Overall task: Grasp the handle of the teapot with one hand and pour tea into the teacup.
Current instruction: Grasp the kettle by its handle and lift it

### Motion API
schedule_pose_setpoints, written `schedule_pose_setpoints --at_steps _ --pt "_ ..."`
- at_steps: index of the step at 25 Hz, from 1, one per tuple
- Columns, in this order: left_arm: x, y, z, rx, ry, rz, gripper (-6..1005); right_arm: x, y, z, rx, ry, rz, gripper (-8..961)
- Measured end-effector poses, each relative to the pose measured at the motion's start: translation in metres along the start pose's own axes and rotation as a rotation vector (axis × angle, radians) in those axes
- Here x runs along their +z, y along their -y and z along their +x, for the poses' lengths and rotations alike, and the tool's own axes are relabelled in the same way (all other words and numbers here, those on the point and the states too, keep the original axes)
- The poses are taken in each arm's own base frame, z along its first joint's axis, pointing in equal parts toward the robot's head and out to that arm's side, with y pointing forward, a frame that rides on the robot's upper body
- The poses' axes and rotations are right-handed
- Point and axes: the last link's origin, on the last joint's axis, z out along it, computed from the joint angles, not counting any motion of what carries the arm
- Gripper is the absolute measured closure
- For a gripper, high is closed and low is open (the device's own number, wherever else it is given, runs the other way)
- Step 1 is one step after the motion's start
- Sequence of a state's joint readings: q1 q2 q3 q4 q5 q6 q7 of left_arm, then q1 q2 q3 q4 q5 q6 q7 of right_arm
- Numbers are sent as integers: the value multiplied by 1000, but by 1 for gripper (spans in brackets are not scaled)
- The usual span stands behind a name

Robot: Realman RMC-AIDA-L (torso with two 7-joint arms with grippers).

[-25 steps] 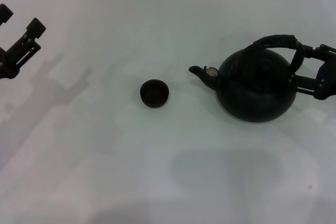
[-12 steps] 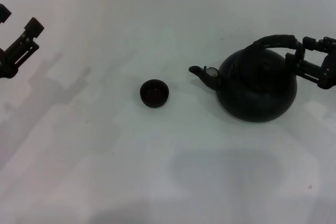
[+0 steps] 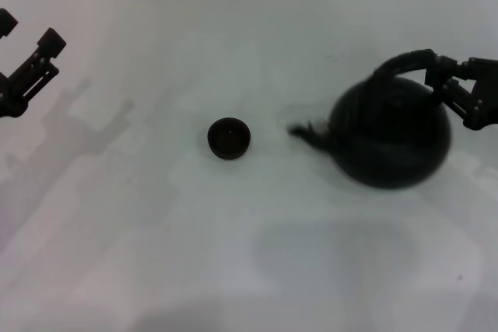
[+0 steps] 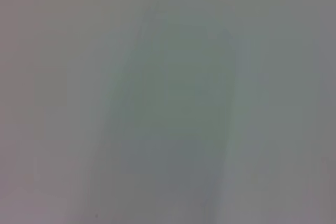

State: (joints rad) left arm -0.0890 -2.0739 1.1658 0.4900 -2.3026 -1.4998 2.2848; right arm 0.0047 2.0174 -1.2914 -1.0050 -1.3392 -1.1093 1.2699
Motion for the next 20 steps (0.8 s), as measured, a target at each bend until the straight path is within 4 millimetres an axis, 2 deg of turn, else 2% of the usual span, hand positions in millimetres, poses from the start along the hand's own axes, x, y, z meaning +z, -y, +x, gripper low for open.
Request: schedule_pose_setpoints --at_steps 1,7,15,20 --pt "0 0 0 -1 1 1 126 0 0 -1 6 17 3 674" --pt "-3 0 -1 -2 2 6 126 1 1 -2 12 43 6 742" --pt "-7 -1 -5 3 11 20 126 18 -8 -19 -47 119 -37 754" --pt "-18 4 -10 8 17 79 127 33 -17 -35 -108 202 -61 762"
